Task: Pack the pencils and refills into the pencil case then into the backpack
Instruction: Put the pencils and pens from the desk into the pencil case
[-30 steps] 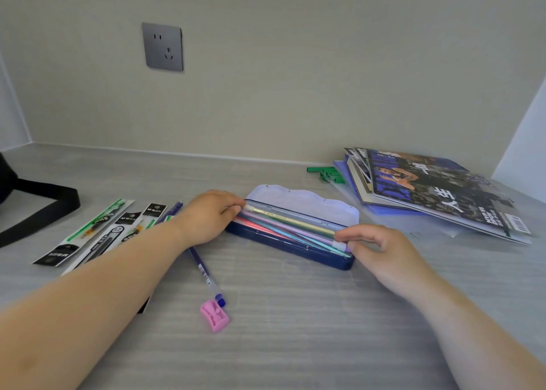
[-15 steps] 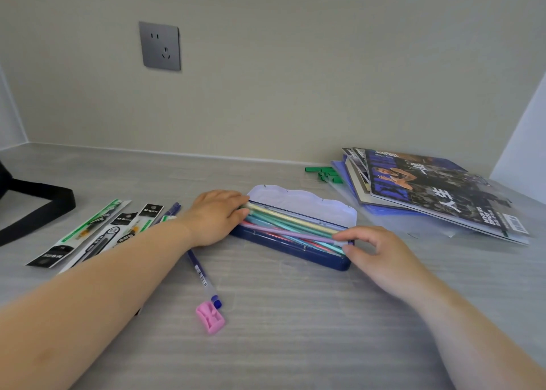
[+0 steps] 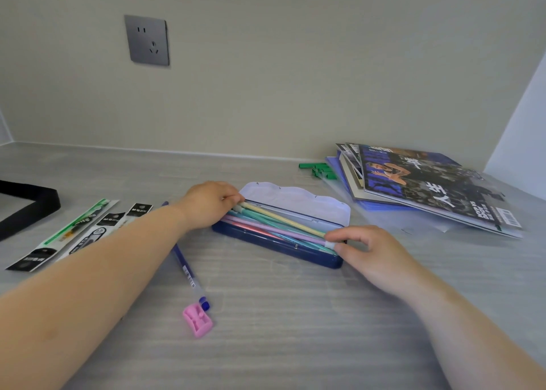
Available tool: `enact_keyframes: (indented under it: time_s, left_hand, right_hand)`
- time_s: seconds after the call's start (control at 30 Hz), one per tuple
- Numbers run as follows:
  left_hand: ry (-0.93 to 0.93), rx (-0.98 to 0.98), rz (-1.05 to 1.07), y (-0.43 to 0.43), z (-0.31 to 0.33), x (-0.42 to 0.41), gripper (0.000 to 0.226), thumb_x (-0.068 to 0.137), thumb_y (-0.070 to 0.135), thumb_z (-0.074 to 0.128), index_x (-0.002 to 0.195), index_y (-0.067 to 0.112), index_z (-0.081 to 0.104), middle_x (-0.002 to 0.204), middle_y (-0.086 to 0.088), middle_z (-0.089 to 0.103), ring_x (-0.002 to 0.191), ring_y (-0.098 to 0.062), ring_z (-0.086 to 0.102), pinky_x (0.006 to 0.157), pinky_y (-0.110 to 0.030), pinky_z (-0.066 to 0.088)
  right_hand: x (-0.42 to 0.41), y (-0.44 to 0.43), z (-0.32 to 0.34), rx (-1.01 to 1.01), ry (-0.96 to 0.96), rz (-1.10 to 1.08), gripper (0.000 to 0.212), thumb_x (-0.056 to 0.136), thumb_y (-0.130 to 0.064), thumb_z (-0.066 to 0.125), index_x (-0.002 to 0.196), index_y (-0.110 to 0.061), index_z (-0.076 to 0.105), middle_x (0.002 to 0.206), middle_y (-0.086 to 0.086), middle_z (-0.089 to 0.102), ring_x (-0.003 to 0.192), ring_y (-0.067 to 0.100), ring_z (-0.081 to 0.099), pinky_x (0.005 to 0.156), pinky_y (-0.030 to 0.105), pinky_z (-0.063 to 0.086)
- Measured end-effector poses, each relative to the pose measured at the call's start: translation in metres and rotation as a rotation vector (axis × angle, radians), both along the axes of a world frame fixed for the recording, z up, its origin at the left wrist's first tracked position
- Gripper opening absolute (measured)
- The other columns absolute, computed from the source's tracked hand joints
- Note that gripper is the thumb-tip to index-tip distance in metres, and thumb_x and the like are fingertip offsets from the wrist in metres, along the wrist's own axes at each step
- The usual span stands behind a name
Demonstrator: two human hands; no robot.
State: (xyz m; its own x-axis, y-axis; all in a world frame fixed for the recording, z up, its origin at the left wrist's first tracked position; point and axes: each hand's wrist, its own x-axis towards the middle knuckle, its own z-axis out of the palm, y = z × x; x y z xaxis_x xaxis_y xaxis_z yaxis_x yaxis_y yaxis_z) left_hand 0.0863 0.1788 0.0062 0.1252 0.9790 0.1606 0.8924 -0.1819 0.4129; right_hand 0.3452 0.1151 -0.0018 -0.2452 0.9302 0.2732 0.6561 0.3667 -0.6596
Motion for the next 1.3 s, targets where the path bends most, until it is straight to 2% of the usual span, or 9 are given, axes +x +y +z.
enact_keyframes:
  time_s: [0.13,0.2,0.33,0.47,0.57,0.67,0.93,1.1,1.3]
  left_hand:
    - [-0.029,-0.073,-0.056,-0.006,0.001,0.0,0.035,0.097,0.019,0.031,0.122,0.011,0.055,0.134,-0.009,0.051,0.123,-0.023,0.045,0.11,-0.034,0.031]
    - [0.009,-0.102,-0.069,-0.009,0.0,0.001,0.038,0.098,0.021,0.029,0.13,0.014,0.047,0.142,-0.007,0.044,0.13,-0.023,0.039,0.114,-0.036,0.027]
    - [0.042,-0.134,-0.074,-0.011,-0.002,0.005,0.041,0.098,0.027,0.026,0.136,0.018,0.039,0.146,-0.005,0.037,0.133,-0.022,0.033,0.115,-0.034,0.023]
    - [0.068,-0.113,-0.075,-0.014,-0.003,0.003,0.041,0.098,0.027,0.024,0.136,0.019,0.038,0.146,-0.006,0.036,0.133,-0.023,0.033,0.111,-0.033,0.023]
    - [-0.001,-0.065,-0.053,-0.019,-0.004,-0.004,0.04,0.098,0.023,0.027,0.137,0.018,0.036,0.149,-0.005,0.033,0.136,-0.021,0.029,0.112,-0.03,0.021]
    - [-0.016,-0.032,-0.06,-0.025,-0.001,-0.014,0.038,0.098,0.017,0.027,0.134,0.015,0.041,0.143,-0.008,0.041,0.132,-0.021,0.034,0.108,-0.025,0.023]
    - [-0.045,0.027,0.116,-0.069,0.003,-0.068,0.032,0.093,0.016,0.045,0.123,0.015,0.055,0.136,-0.007,0.05,0.126,-0.02,0.045,0.106,-0.026,0.03]
    - [0.013,0.017,0.326,-0.105,0.003,-0.115,0.044,0.088,0.024,0.055,0.13,0.015,0.046,0.141,-0.009,0.045,0.129,-0.024,0.042,0.108,-0.033,0.031]
    - [0.028,-0.128,0.384,-0.119,-0.006,-0.125,0.064,0.084,0.041,0.057,0.137,0.014,0.035,0.147,-0.009,0.038,0.133,-0.023,0.037,0.111,-0.035,0.03]
  right_hand:
    - [-0.001,-0.004,0.003,0.024,0.026,-0.005,0.018,0.081,-0.013,0.057,0.084,-0.027,0.068,0.091,-0.01,0.063,0.094,0.005,0.051,0.068,-0.001,0.034]
    - [-0.002,-0.006,0.004,0.064,0.016,-0.01,0.022,0.08,-0.012,0.059,0.078,-0.033,0.064,0.083,-0.014,0.061,0.093,0.006,0.048,0.07,-0.005,0.03]
    - [-0.006,-0.009,0.004,0.146,-0.049,0.0,0.024,0.078,-0.005,0.059,0.084,-0.024,0.07,0.074,-0.021,0.053,0.082,0.0,0.046,0.07,-0.009,0.027]
    - [-0.01,-0.012,0.006,0.183,-0.12,0.054,0.022,0.078,-0.004,0.058,0.085,-0.019,0.073,0.073,-0.02,0.056,0.084,0.008,0.052,0.073,-0.005,0.03]
    - [-0.01,-0.012,0.005,0.195,-0.179,0.076,0.023,0.081,-0.007,0.056,0.094,-0.021,0.07,0.085,-0.009,0.062,0.096,0.015,0.055,0.077,0.001,0.033]
    - [-0.011,-0.011,0.003,0.202,-0.282,0.067,0.028,0.083,-0.017,0.054,0.109,-0.027,0.062,0.112,0.0,0.063,0.112,0.017,0.049,0.096,0.024,0.033]
    - [-0.01,-0.009,0.001,0.267,-0.263,0.016,0.037,0.082,-0.018,0.058,0.118,-0.019,0.054,0.128,0.001,0.056,0.12,0.021,0.043,0.092,0.02,0.025]
    - [-0.006,-0.008,-0.004,0.08,-0.196,-0.033,0.054,0.081,-0.017,0.06,0.13,-0.017,0.037,0.141,0.006,0.039,0.129,0.021,0.032,0.094,0.02,0.023]
    - [-0.006,-0.01,-0.009,0.036,-0.205,0.035,0.037,0.079,-0.001,0.058,0.115,-0.009,0.055,0.136,0.009,0.043,0.126,0.018,0.039,0.09,0.014,0.021]
